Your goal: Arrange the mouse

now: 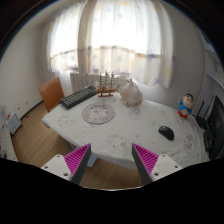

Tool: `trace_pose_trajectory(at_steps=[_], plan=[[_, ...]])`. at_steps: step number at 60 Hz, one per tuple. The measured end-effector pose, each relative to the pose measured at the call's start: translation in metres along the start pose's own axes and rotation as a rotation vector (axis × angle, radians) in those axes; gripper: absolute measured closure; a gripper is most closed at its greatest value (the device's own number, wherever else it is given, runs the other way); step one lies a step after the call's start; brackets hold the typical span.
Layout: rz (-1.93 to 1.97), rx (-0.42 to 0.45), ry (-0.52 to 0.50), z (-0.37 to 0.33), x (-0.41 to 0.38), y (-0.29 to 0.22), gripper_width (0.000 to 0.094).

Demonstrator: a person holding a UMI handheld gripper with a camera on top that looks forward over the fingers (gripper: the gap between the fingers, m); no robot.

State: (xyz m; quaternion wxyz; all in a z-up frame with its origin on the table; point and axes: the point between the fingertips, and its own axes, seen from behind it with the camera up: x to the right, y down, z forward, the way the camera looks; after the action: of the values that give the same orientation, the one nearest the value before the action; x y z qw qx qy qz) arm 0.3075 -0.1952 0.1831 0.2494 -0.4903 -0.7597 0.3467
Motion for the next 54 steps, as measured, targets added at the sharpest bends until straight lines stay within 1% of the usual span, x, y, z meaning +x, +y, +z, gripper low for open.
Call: trace_pose_trajectory(at_steps=[8,13,34,46,54], plan=[[0.036,-0.009,0.073,0.003,0.036,0.006,0.0085],[0.063,-0.015,0.113,0.011,0.08,0.017,0.0085],[0.178,-0.022,0.317,0.004,0.207,0.051,0.0082],[0.202,0.0,0.356,0.015,0.244,0.061,0.0081],[0.201,0.043,0.368,0.035,0.264,0.061,0.008]])
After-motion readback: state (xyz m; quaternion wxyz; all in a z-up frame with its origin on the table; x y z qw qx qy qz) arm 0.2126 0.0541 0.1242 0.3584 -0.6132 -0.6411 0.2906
